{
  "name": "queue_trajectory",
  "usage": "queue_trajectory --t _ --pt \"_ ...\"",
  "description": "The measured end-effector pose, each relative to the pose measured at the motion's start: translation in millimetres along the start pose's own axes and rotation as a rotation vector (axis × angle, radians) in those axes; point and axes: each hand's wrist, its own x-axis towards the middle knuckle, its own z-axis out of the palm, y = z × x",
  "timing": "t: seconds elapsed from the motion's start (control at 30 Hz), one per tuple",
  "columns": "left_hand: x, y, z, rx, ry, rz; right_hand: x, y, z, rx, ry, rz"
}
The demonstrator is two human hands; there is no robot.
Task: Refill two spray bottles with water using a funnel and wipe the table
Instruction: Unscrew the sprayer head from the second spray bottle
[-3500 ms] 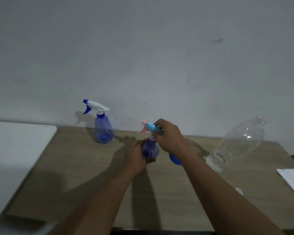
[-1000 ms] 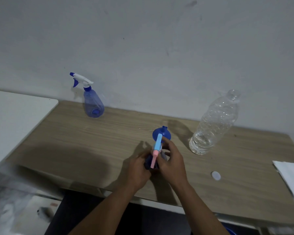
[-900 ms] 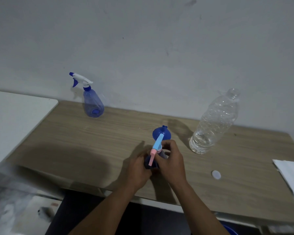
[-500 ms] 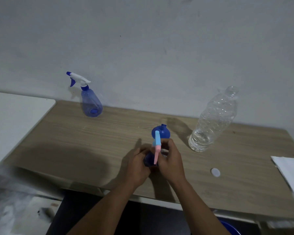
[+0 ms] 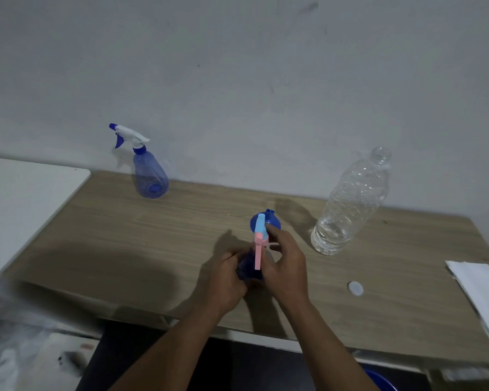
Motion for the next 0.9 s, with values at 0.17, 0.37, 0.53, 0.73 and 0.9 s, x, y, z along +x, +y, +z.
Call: queue_trajectory --t 0.17,0.37,0.53,0.73,0.9 --pt "0 -4 3 0.074 0.012 -0.037 11 -15 -6 -0.065 0.023 -0.054" --pt "2 -6 0 0.163 0.028 -0.044 33 -50 -20 -0.19 0.027 -0.11" --pt "2 -1 -1 0.068 -0.029 -0.045 50 -86 -31 -0.23 0.063 -0.171" --pt "-1 5 -6 0.083 -0.057 0.033 73 -121 -50 -0.396 0.058 -0.144" --pt "-4 6 -7 0.095 -0.058 0.078 72 -109 -65 -0.517 -0.013 0.047"
